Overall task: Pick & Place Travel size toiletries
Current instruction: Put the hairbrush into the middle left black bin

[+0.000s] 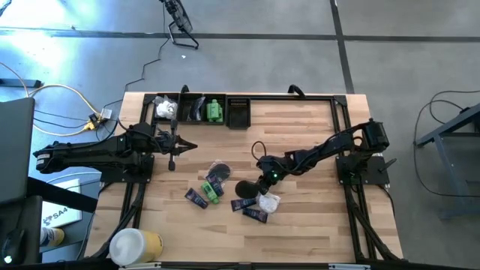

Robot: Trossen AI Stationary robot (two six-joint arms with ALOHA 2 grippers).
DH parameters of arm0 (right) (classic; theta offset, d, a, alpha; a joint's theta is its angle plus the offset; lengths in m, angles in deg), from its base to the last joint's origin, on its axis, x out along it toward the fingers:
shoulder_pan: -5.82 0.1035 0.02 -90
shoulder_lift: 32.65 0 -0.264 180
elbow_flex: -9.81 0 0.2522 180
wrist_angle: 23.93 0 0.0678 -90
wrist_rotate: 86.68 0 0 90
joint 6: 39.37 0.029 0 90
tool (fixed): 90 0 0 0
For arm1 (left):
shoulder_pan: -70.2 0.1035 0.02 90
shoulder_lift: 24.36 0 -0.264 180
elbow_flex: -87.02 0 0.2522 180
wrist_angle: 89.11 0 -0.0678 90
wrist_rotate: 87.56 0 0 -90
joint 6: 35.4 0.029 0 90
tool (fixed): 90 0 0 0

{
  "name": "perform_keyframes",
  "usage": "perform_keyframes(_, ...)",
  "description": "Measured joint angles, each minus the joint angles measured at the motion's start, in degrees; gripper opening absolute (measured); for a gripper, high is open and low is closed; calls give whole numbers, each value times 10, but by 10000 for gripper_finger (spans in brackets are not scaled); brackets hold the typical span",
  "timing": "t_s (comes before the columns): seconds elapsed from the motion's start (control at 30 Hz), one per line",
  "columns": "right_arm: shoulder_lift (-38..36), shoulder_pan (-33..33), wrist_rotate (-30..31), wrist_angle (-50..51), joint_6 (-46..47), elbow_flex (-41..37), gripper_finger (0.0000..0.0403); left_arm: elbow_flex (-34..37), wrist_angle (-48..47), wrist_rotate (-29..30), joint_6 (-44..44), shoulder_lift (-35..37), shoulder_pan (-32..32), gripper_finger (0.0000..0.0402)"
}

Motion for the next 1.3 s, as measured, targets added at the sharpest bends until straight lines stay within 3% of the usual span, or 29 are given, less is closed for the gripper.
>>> perform_keyframes(0.23, 0, 0, 7, 0, 6, 0, 10, 0, 0, 0, 0, 0, 0, 1)
perform_keyframes(0.6, 0, 5, 12, 4, 47, 2, 102, 0, 0, 3, 0, 0, 0, 1)
perform_keyframes(0.93, 0, 12, 53, 120, 28, 73, 107, 0, 0, 2, 0, 0, 0, 1)
perform_keyframes(1.3, 0, 6, 10, 122, 10, 73, 220, 0, -5, 2, 0, 0, 0, 1)
